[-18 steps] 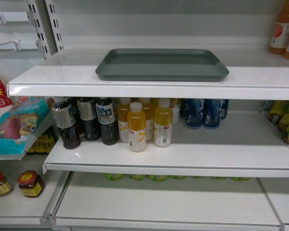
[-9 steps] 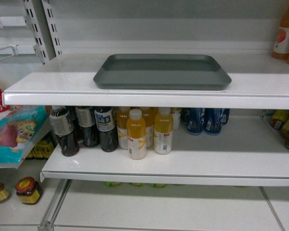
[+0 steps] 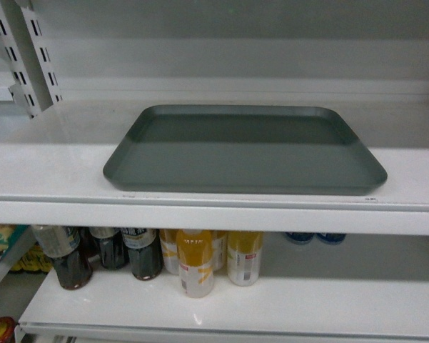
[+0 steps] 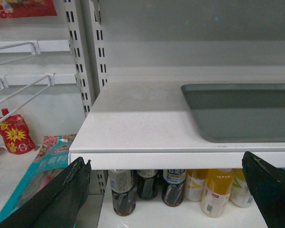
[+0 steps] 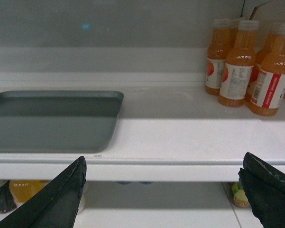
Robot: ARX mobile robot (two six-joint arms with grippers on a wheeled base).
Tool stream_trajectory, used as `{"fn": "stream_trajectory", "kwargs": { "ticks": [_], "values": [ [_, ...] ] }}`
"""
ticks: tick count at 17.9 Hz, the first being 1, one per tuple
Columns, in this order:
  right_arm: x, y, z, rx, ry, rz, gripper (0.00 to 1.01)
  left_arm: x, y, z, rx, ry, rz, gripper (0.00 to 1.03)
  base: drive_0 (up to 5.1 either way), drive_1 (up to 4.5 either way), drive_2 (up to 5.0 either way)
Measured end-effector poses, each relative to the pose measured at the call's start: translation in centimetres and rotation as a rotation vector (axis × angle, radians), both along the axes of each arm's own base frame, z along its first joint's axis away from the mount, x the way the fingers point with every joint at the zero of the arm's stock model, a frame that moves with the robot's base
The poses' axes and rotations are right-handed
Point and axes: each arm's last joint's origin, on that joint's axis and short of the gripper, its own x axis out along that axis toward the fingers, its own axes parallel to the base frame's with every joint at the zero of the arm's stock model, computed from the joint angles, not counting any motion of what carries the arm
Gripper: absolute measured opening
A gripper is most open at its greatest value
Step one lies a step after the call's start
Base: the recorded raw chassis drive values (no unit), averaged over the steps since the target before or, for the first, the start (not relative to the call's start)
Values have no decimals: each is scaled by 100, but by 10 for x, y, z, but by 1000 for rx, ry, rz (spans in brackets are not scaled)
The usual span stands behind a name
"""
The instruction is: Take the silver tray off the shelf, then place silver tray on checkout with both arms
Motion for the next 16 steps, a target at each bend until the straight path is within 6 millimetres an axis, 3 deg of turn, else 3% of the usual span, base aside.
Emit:
{"fn": "stream_trajectory", "kwargs": {
  "ticks": [16],
  "values": [
    [0, 0, 0, 0, -2, 0, 98, 0, 0, 0, 0, -3, 0, 98, 16, 448, -416]
  ]
}}
